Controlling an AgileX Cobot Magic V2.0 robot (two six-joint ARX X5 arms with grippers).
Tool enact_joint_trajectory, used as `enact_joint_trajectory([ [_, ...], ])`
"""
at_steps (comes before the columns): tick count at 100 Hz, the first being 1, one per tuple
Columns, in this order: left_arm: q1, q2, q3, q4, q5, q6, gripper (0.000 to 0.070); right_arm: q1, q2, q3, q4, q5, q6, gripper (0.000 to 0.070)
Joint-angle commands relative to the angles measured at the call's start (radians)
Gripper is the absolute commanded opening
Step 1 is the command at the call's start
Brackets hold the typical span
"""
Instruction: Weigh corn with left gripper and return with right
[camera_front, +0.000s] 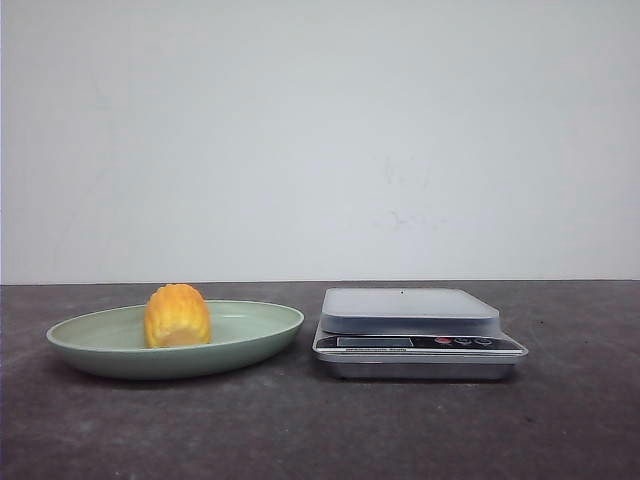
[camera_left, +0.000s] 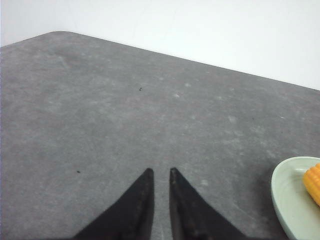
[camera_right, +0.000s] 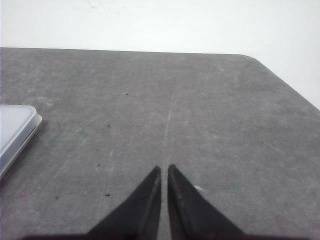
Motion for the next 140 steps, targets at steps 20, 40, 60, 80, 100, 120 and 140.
enact_joint_trajectory([
  [20,0.001,0.000,-0.014,0.012,-0.003,-0.001,0.0028,-0.002,-0.002,-0.002,0.005,0.000,0.012,0.0017],
  [40,0.001,0.000,-0.014,0.012,-0.003,-0.001,0.0027,-0.002,-0.002,-0.002,0.005,0.000,0.012,0.0017],
  [60,0.001,0.000,-0.014,0.012,-0.003,-0.001,0.0027,-0.002,-0.002,-0.002,0.005,0.000,0.012,0.0017],
  [80,0.001,0.000,-0.014,0.012,-0.003,-0.001,0.0027,-0.002,-0.002,-0.002,0.005,0.000,0.012,0.0017],
  [100,0.001,0.000,-0.014,0.012,-0.003,0.000,0.0027,-0.002,-0.002,-0.002,0.006,0.000,0.011,0.0017],
  [120,0.001,0.000,-0.014,0.012,-0.003,0.000,0.0028,0.005,-0.002,-0.002,0.033,-0.002,0.056,0.0017],
  [140,0.001,0.000,-0.014,0.014,-0.003,-0.001,0.0028,0.026,-0.002,-0.002,0.025,-0.003,0.060,0.0017],
])
